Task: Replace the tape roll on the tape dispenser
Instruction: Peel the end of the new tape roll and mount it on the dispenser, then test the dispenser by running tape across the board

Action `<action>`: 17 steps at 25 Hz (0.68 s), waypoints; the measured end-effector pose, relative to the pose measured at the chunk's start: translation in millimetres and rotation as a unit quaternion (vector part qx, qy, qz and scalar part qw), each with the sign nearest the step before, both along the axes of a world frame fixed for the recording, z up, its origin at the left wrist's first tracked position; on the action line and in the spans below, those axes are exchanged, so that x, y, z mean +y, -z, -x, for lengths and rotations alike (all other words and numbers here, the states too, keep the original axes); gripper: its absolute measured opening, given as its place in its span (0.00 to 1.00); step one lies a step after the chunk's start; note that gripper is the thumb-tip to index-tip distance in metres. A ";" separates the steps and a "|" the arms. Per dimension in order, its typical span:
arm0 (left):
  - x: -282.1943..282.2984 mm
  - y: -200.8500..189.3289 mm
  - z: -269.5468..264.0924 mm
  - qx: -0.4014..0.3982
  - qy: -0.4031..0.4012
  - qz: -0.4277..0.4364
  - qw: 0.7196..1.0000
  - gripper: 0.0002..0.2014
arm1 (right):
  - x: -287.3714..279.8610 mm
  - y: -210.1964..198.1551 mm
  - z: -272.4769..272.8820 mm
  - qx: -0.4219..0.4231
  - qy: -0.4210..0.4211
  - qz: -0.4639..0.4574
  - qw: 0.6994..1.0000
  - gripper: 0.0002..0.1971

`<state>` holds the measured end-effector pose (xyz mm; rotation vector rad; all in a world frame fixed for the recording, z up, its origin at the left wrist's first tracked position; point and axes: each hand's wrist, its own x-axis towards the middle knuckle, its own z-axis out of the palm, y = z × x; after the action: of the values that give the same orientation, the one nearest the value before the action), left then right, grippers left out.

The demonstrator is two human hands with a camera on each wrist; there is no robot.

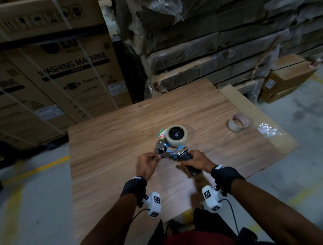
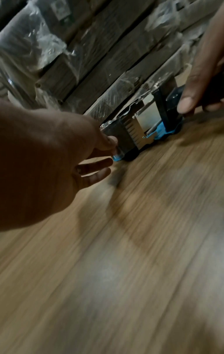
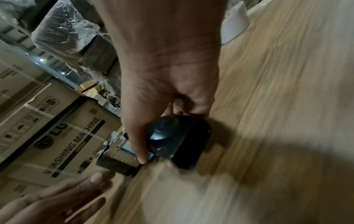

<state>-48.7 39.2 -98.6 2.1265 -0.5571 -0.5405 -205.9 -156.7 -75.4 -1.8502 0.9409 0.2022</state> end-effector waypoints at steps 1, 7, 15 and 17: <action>1.8 3.8 -0.4 0.006 -0.022 0.002 1.000 0.10 | 4.5 -6.3 -2.3 -0.018 0.003 -0.043 0.999 0.15; -4.7 -4.5 -10.5 0.018 -0.125 0.080 0.989 0.16 | 21.5 -38.7 -25.0 -0.083 0.065 -0.251 0.962 0.16; -17.9 -40.6 -6.2 0.010 -0.112 0.193 0.975 0.06 | 0.8 -80.0 -37.3 0.000 0.115 -0.438 0.892 0.13; -16.6 -38.6 -12.1 0.020 -0.083 0.192 0.978 0.06 | -4.0 -80.8 -33.9 0.012 0.115 -0.450 0.885 0.13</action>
<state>-36.6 22.7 -59.9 1.7703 -0.4185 -0.3482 -172.1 -160.7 5.4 -0.8712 0.8623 0.4304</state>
